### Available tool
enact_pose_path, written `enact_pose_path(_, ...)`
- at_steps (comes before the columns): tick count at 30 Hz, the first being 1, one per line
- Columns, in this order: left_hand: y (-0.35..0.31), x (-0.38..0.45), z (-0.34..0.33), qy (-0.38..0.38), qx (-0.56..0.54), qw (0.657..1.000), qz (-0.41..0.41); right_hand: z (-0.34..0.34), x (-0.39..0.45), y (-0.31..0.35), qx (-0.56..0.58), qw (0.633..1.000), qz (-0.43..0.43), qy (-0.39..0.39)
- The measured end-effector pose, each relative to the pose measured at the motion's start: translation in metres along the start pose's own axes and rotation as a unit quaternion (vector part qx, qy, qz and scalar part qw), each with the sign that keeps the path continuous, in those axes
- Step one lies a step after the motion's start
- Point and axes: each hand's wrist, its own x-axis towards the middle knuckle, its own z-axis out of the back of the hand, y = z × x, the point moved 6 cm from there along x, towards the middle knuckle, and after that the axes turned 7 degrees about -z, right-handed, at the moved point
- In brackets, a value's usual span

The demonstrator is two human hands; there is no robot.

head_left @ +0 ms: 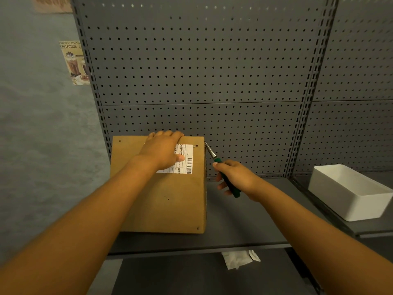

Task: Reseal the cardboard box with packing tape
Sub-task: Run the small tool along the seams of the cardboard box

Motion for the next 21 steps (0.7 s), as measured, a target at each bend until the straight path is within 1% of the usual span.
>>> enact_pose_path(5, 0.0001, 0.0001, -0.0002, -0.001, 0.001, 1.000, -0.003, -0.0046, -0.0001, 0.0018, -0.005, 1.000, 0.006, 0.000)
enact_pose_path(13, 0.0008, 0.0006, -0.0014, 0.004, 0.000, 1.000, -0.003, -0.0084, -0.0028, 0.0053, 0.008, 0.999, 0.009, 0.034)
enact_pose_path(17, 0.0008, 0.0006, -0.0008, 0.007, 0.000, 1.000, -0.004, -0.0094, -0.0040, 0.0060, 0.000, 0.999, 0.003, 0.038)
enact_pose_path(21, 0.0003, 0.0005, -0.0010, 0.009, -0.001, 1.000, -0.005, -0.0101, -0.0068, 0.0090, 0.019, 0.998, -0.002, 0.063)
